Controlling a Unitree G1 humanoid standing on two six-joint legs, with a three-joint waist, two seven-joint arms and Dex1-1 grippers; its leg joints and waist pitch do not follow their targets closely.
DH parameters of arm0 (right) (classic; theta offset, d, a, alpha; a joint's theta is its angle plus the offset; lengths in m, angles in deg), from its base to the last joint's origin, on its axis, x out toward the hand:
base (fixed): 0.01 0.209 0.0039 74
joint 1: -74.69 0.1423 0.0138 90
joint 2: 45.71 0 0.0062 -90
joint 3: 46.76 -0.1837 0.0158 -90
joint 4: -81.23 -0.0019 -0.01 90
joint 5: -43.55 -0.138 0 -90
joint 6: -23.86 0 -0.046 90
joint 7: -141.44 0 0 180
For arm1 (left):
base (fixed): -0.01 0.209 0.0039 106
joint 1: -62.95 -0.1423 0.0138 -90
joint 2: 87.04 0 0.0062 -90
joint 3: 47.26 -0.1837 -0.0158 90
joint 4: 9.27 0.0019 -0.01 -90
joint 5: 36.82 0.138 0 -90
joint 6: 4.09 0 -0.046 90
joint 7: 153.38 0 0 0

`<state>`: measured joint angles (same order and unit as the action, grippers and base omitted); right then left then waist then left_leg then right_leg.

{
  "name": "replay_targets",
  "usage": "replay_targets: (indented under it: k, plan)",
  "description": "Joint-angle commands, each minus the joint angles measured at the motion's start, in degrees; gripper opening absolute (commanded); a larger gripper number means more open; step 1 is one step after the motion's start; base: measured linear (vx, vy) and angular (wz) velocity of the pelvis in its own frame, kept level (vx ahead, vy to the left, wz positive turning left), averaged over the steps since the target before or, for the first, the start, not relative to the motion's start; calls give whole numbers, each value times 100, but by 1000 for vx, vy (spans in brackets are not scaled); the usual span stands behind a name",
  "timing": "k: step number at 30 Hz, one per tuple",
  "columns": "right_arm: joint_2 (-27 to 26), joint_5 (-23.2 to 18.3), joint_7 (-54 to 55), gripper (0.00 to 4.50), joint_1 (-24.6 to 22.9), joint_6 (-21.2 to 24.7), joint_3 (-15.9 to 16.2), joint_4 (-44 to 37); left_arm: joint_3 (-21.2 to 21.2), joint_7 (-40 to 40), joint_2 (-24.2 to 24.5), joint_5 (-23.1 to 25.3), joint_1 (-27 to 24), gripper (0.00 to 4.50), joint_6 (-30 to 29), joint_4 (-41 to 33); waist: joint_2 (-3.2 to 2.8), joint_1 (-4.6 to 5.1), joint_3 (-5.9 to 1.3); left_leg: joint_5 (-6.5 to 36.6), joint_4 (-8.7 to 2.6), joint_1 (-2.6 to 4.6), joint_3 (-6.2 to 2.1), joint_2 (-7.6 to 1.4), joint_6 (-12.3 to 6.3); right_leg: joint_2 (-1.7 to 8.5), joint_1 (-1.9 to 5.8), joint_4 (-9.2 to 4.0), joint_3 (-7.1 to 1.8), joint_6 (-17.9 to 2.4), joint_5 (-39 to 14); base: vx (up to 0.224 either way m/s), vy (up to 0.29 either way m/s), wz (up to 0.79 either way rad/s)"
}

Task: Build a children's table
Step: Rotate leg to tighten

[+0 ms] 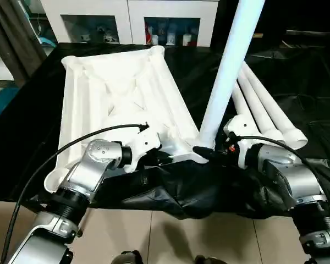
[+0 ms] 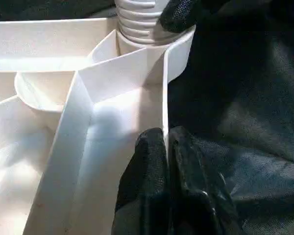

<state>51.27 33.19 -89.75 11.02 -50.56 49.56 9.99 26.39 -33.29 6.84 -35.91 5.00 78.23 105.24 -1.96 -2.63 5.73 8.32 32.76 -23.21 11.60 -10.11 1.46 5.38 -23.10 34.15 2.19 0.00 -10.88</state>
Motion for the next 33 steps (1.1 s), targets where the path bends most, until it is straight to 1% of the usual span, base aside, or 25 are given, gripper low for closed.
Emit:
replay_targets:
  k: [1, 3, 4, 5, 6, 7, 8, 9, 10, 11, 12, 13, 14, 15, 16, 17, 18, 19, 20, 22, 25, 29, 30, 31, 33]
  plan:
    - [-6, -20, -28, 277, -99, 100, 51, -104, -78, -159, -27, -131, -79, 0, 7, -112, 61, -7, -467, 871, -296, 173, -106, -281, -640, 252, 259, -286, -170, -1640, -213, 0, 0, 0]
    - [-114, 83, 285, 277, -106, 160, 21, 86, -35, 25, -93, -94, -43, 0, -113, -29, 50, -4, -464, 933, -301, 182, -106, -284, -610, 252, 250, -295, -170, -1637, -293, 0, 0, 0]
    - [-231, 205, 651, 277, -83, 143, -23, 291, 12, 251, -173, -43, 16, 0, -207, 86, 53, 8, -460, 956, -303, 182, -103, -284, -570, 255, 243, -298, -176, -1648, -333, 0, 0, 0]
    - [-448, 322, 1259, 277, -19, 148, -164, 577, 86, 560, -293, 26, 121, 0, -333, 272, 49, 29, -443, 1054, -315, 186, -100, -271, -494, 250, 216, -319, -178, -1633, -505, 0, 0, 0]
    - [-451, 323, 1266, 276, -18, 149, -166, 581, 87, 563, -294, 27, 122, 0, -334, 274, 59, 47, -436, 1213, -332, 191, -116, -264, -384, 260, 227, -348, -176, -1580, -795, 0, 0, 0]
    - [-702, 283, 1817, 276, 74, 138, -398, 831, 145, 893, -424, 107, 243, 0, -402, 463, 61, 54, -434, 1271, -330, 200, -118, -267, -337, 263, 226, -361, -179, -1547, -904, 0, 0, 0]
    - [-855, 260, 2173, 276, 140, 105, -544, 992, 198, 1152, -524, 155, 328, 0, -463, 592, 35, 70, -415, 1456, -348, 225, -116, -268, -226, 270, 182, -393, -190, -1499, -1185, 0, 0, 0]
    - [-1017, 240, 2600, 276, 227, 104, -699, 1205, 251, 1401, -644, 182, 437, 0, -608, 738, 35, 83, -411, 1556, -359, 231, -125, -264, -166, 262, 183, -409, -186, -1457, -1339, 0, 0, 0]
    - [-1076, 236, 2738, 276, 259, 86, -742, 1279, 275, 1527, -694, 201, 483, 0, -646, 800, 45, 84, -415, 1678, -371, 237, -137, -261, -63, 265, 189, -427, -182, -1375, -1532, 0, 0, 0]
    - [-1314, 218, 3258, 275, 388, 7, -892, 1562, 388, 1985, -907, 227, 669, 0, -820, 1036, 40, 94, -404, 1756, -377, 245, -125, -261, -8, 262, 157, -441, -195, -1324, -1595, 0, 0, 0]
    - [-1470, 190, 3501, 275, 471, -44, -953, 1713, 455, 2190, -1043, 201, 769, 0, -923, 1143, 36, 97, -407, 1804, -380, 255, -135, -260, 20, 265, 155, -449, -192, -1307, -1640, 0, 0, 0]
    - [-1603, 162, 3661, 275, 547, -93, -984, 1822, 517, 2393, -1165, 184, 853, 0, -964, 1226, 10, 91, -404, 1864, -381, 262, -135, -252, 64, 270, 143, -464, -192, -1285, -1700, 0, 0, 0]
    - [-1769, 145, 3846, 275, 656, -138, -1007, 1957, 558, 2599, -1304, 175, 946, 0, -1000, 1308, 31, 89, -405, 1898, -392, 243, -148, -246, 69, 266, 161, -475, -182, -1231, -1722, 0, 0, 0]
    - [-1800, 146, 3881, 275, 676, -148, -1013, 1983, 563, 2637, -1327, 175, 963, 0, -1005, 1323, 31, 88, -403, 1907, -396, 243, -147, -242, 61, 262, 151, -482, -182, -1211, -1737, 0, 0, 0]
    - [-1956, 274, 4050, 275, 825, -270, -908, 2152, 530, 2760, -1474, 193, 1028, 0, -982, 1366, 19, 72, -404, 1965, -397, 250, -150, -252, 42, 275, 139, -494, -185, -1190, -1735, 0, 0, 0]
    - [-2025, 322, 4081, 275, 882, -357, -857, 2200, 500, 2785, -1542, 203, 1047, 0, -960, 1368, 28, 84, -404, 1948, -404, 221, -159, -242, 39, 265, 160, -484, -175, -1170, -1698, 0, 0, 0]
    - [-2052, 337, 4098, 275, 904, -396, -850, 2226, 493, 2798, -1567, 209, 1057, 0, -951, 1379, 31, 78, -416, 1908, -407, 216, -159, -247, 26, 271, 172, -483, -175, -1156, -1649, 0, 0, 0]
    - [-2123, 325, 4065, 275, 958, -465, -851, 2269, 454, 2776, -1637, 215, 1058, 0, -914, 1364, 52, 78, -409, 1879, -405, 212, -148, -244, -22, 264, 161, -489, -179, -1141, -1586, 0, 0, 0]
    - [-2165, 294, 4002, 345, 997, -496, -858, 2288, 403, 2719, -1676, 224, 1037, 0, -867, 1327, 46, 70, -411, 1849, -402, 211, -151, -245, -58, 272, 169, -484, -179, -1139, -1565, 0, 0, 0]
    - [-2172, 282, 3892, 345, 1051, -538, -840, 2308, 290, 2531, -1682, 231, 974, 0, -712, 1244, 47, 76, -412, 1813, -404, 197, -149, -245, -117, 265, 176, -479, -176, -1137, -1504, 0, 0, 0]
    - [-2123, 322, 3814, 386, 1117, -678, -814, 2385, 254, 2390, -1656, 210, 921, 0, -642, 1203, 49, 75, -416, 1718, -398, 189, -146, -246, -160, 274, 181, -469, -176, -1175, -1415, 0, 0, 0]
    - [-1884, 488, 3419, 392, 1071, -829, -611, 2227, 115, 1954, -1419, 197, 712, 0, -440, 961, 52, 75, -426, 1518, -381, 167, -135, -250, -281, 268, 202, -439, -174, -1259, -1143, 0, 0, 0]
    - [-1692, 523, 3083, 392, 974, -841, -514, 2035, 56, 1689, -1238, 187, 581, 0, -356, 823, 55, 53, -432, 1428, -370, 166, -138, -252, -329, 273, 227, -433, -169, -1284, -1040, 0, 0, 0]
    - [-1636, 527, 2988, 392, 943, -837, -492, 1977, 41, 1618, -1187, 188, 547, 0, -322, 790, 57, 61, -428, 1386, -366, 147, -131, -247, -372, 273, 229, -424, -172, -1293, -986, 0, 0, 0]
    - [-1491, 535, 2764, 392, 860, -820, -431, 1818, 17, 1434, -1069, 166, 472, 0, -247, 717, 42, 58, -437, 1325, -354, 172, -121, -262, -437, 272, 210, -421, -178, -1352, -904, 0, 0, 0]
